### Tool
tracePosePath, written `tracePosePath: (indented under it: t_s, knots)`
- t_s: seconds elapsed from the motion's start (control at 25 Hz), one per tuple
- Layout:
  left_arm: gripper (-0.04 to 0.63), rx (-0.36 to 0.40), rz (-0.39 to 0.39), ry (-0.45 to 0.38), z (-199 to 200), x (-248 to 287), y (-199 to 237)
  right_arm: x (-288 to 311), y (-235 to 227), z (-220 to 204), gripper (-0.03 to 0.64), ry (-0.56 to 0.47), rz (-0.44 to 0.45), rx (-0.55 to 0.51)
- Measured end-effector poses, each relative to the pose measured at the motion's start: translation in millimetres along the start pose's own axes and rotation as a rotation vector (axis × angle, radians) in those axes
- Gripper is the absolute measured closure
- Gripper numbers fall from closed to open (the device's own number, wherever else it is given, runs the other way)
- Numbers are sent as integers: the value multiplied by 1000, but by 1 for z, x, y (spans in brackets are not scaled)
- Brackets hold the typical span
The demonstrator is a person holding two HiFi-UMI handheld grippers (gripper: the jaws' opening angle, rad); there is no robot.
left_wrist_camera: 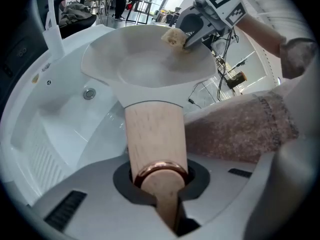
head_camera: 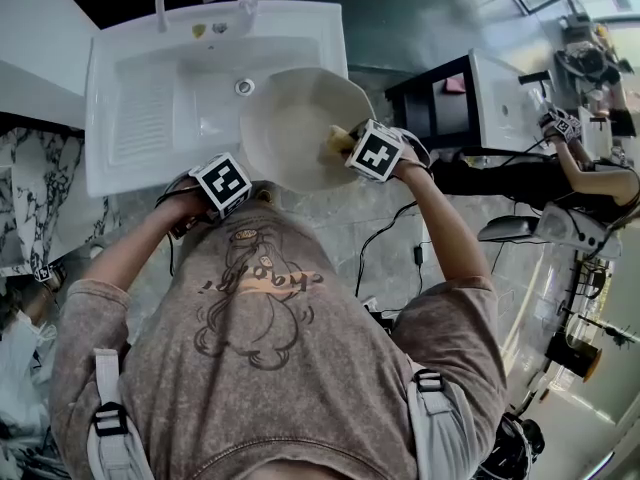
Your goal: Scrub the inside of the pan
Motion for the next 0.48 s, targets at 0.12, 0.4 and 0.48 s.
tracePosePath:
  t_s: [0.12, 0.4, 0.48]
  knots:
    - [551, -1, -5, -2, 0, 1, 0, 6, 11, 9, 462, -8, 24, -53]
    - [551, -4, -8, 1, 0, 0, 0, 22, 37, 21, 462, 12, 87, -155]
    - [551, -6, -11, 0, 0, 1, -1, 25, 45, 26, 462, -2, 120, -151]
Point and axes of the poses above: the fingertips, and each gripper's own axes: x forward along the fingers, y to its left, z out of its top, the point moved 3 cm from there along -x, backward along the fingers, and after that the axes turned 14 degrees about -y, right-handed, at the moved point
